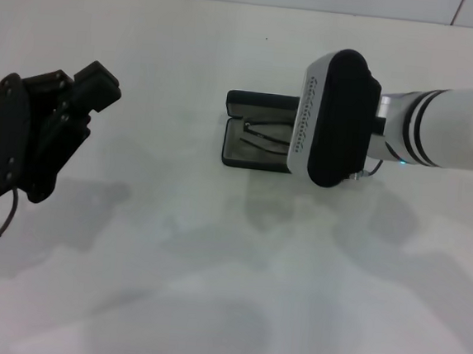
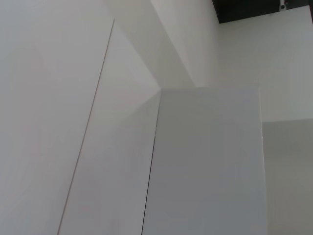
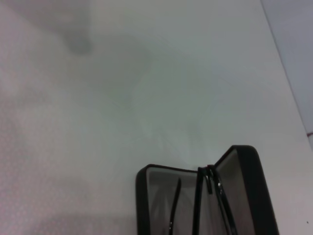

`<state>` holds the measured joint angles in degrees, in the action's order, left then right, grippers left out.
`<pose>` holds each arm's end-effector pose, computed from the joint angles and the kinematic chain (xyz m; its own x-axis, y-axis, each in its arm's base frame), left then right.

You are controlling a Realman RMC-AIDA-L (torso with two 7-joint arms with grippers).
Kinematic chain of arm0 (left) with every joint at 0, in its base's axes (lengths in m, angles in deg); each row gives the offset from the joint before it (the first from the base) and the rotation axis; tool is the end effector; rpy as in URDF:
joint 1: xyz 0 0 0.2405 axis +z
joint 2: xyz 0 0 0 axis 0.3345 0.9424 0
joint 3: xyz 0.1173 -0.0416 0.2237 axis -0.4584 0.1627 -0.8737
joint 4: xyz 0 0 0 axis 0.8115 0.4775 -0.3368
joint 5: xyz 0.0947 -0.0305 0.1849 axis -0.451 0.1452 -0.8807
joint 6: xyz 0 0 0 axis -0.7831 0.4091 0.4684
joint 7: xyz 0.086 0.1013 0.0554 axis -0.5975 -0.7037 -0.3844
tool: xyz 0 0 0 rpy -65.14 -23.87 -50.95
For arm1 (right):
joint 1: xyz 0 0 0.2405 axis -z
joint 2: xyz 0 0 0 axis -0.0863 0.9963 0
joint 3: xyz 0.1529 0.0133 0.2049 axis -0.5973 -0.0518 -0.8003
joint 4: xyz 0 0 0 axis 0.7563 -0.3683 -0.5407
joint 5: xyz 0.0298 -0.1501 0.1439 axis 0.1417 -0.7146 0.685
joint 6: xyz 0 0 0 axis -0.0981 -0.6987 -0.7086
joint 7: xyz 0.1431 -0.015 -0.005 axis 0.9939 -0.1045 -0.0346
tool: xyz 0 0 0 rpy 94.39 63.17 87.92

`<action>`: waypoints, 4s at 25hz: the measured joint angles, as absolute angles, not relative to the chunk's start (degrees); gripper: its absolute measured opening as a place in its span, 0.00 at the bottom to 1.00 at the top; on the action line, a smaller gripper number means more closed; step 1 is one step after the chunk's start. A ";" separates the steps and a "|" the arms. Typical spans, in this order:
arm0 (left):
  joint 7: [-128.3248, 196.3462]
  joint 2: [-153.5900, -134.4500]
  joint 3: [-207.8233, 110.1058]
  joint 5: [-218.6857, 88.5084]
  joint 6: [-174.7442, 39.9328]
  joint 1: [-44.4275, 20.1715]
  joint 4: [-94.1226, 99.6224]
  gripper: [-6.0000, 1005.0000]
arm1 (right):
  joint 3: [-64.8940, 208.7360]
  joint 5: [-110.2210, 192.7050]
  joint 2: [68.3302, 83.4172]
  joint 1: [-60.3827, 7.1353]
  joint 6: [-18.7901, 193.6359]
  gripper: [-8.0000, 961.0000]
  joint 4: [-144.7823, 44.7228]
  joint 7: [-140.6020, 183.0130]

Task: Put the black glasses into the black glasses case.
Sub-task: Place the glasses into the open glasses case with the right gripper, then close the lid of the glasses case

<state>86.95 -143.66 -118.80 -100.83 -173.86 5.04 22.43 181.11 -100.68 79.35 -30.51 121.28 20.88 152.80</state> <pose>-0.2580 0.2297 0.0363 0.2824 -0.0657 0.9571 0.3400 -0.9260 -0.1639 0.1189 0.3710 -0.0925 0.9180 0.1760 0.3553 0.3465 -0.7918 -0.5030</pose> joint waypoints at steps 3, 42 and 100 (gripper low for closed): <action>86.95 -143.70 -118.79 -100.85 -173.87 5.04 22.42 0.06 | 181.11 -100.75 79.35 -31.17 121.59 0.12 20.34 153.68; 86.42 -143.98 -119.15 -101.00 -174.05 5.83 22.43 0.07 | 181.98 -100.98 79.35 -30.37 121.06 0.22 19.71 155.06; 111.35 -147.72 -118.30 -142.87 -115.42 -28.36 28.10 0.21 | 106.19 -42.50 78.41 -2.45 184.01 0.22 10.84 115.25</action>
